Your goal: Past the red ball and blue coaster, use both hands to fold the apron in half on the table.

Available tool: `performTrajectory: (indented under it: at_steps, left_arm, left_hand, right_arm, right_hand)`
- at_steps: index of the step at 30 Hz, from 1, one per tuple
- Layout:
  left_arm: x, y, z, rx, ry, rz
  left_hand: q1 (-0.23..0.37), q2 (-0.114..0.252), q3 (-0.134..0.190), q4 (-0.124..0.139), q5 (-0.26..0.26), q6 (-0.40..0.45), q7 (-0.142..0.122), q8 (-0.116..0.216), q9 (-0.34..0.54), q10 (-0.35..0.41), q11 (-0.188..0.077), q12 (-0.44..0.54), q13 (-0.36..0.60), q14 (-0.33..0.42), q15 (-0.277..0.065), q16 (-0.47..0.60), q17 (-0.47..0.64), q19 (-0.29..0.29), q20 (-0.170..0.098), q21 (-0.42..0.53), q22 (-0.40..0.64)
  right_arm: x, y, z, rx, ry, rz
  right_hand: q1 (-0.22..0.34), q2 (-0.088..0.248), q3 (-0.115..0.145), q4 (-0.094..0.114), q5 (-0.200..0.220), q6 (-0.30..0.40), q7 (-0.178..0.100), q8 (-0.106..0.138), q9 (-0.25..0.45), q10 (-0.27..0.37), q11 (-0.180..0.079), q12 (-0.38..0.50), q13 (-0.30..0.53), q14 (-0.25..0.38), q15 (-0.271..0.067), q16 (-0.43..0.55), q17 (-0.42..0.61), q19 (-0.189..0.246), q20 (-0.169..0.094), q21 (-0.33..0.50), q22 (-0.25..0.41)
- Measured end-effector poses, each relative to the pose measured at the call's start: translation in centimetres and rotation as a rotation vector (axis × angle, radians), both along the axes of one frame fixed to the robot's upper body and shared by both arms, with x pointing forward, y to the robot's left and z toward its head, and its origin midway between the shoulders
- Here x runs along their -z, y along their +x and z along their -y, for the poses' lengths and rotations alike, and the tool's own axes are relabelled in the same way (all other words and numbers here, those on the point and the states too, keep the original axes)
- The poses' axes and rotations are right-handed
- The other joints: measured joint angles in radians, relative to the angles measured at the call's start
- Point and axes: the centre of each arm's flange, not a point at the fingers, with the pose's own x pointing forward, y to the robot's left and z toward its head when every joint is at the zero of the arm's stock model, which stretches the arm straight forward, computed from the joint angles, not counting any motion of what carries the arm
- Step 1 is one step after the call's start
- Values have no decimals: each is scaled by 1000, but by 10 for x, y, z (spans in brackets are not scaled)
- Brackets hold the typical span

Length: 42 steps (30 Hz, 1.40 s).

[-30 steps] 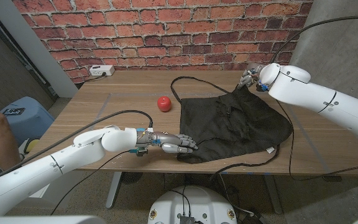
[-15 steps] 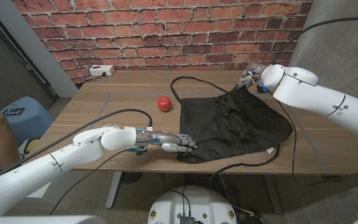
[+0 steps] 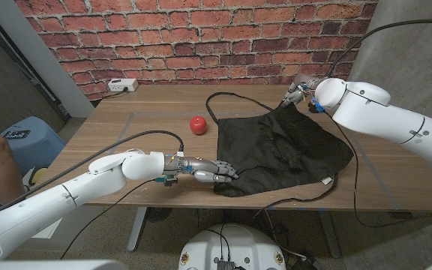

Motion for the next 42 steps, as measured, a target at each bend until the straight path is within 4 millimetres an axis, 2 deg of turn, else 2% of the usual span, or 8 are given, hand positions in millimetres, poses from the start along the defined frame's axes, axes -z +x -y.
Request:
performTrajectory:
  at_steps: [15, 19, 42]
  left_arm:
    - [1, 4, -2, 3, -4, -12]
    - [1, 5, -3, 9, -3, -15]
    - [-1, 10, -4, 27, -4, -28]
  left_hand:
    - [0, 0, 4, -4, 0, 0, 0, 0, 0, 0, 0, 0, 0, 0, 0, 0, 0, 0, 0, 0, 0]
    - [0, 0, 4, -4, 0, 0, 0, 0, 0, 0, 0, 0, 0, 0, 0, 0, 0, 0, 0, 0, 0]
    - [0, 0, 4, -4, 0, 0, 0, 0, 0, 0, 0, 0, 0, 0, 0, 0, 0, 0, 0, 0, 0]
  right_arm:
    - [3, -6, -14, -59, 6, -12]
    - [4, -11, -18, -77, 11, -10]
    - [1, -37, -34, -147, -2, 15]
  right_hand:
    - [12, 1, -5, 3, 0, -4, 4, 0, 2, 0, 0, 0, 4, 2, 1, -8, 9, 1, -1, 0, 0]
    - [13, 3, -14, 2, 0, -4, 4, -5, 6, -4, 6, 0, 5, 2, 1, -8, 9, 5, 3, 0, 0]
    - [17, 7, -19, 6, 0, -4, 11, -6, 9, -2, 9, 0, 12, 12, -1, -17, 18, 13, 11, 0, 0]
